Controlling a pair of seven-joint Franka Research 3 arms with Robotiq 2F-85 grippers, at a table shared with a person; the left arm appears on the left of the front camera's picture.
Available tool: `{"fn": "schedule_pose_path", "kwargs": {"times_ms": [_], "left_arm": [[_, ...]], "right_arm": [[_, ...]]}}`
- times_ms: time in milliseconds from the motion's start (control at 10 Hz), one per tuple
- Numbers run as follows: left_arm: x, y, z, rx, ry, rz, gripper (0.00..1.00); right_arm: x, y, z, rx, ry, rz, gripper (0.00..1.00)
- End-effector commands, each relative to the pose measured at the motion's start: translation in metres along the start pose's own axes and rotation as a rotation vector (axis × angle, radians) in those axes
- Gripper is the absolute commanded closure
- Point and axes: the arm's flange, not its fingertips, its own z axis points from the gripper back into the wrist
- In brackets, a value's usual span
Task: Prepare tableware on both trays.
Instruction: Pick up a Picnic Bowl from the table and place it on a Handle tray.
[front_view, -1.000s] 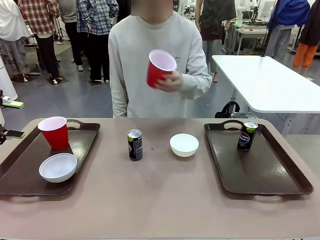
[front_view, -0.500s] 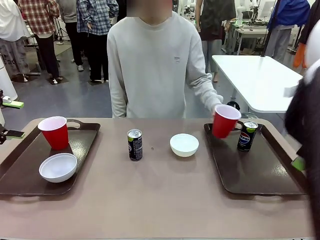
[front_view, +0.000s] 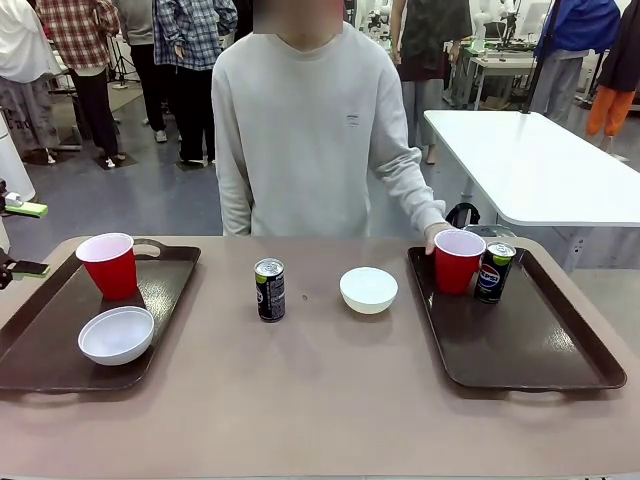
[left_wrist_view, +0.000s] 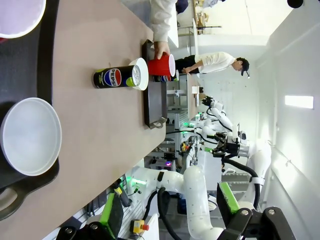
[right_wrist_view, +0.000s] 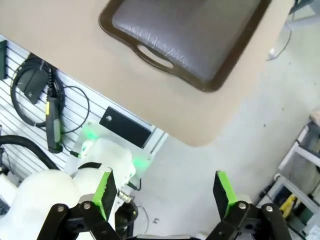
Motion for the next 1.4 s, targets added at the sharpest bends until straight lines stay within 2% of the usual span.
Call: {"fn": "schedule_pose_path", "kwargs": {"times_ms": [0,200,500,700,800,1000,1200,1300], "left_arm": [[-0.002,0.001,0.003,-0.005,0.005,-0.018,0.00],[-0.002,0.001,0.003,-0.005,0.005,-0.018,0.00],[-0.002,0.001,0.003,-0.005,0.005,-0.018,0.00],[-0.002,0.001,0.003,-0.005,0.005,-0.018,0.00],[-0.002,0.001,0.003,-0.005,0.005,-0.018,0.00],[-0.002,0.001,0.003,-0.005,0.005,-0.018,0.00],[-0.002,0.001,0.003,-0.005,0.005,-0.018,0.00],[-0.002,0.001,0.003,-0.005,0.005,-0.018,0.00]], "right_arm": [[-0.004,-0.001,-0.038,0.070,0.025,0.038,0.00],[0.021,-0.010,-0.034,0.100,0.098,0.135,0.00],[0.068,-0.007,-0.010,0.013,0.178,0.354,0.00],[0.098,0.020,-0.002,-0.016,0.166,0.511,0.00],[0.116,0.040,-0.003,-0.007,0.120,0.512,0.00],[0.153,0.053,-0.014,0.011,0.055,0.181,0.00],[0.184,0.065,-0.024,0.005,-0.053,-0.140,0.00],[0.195,0.079,-0.030,0.025,-0.089,-0.185,0.00]]}}
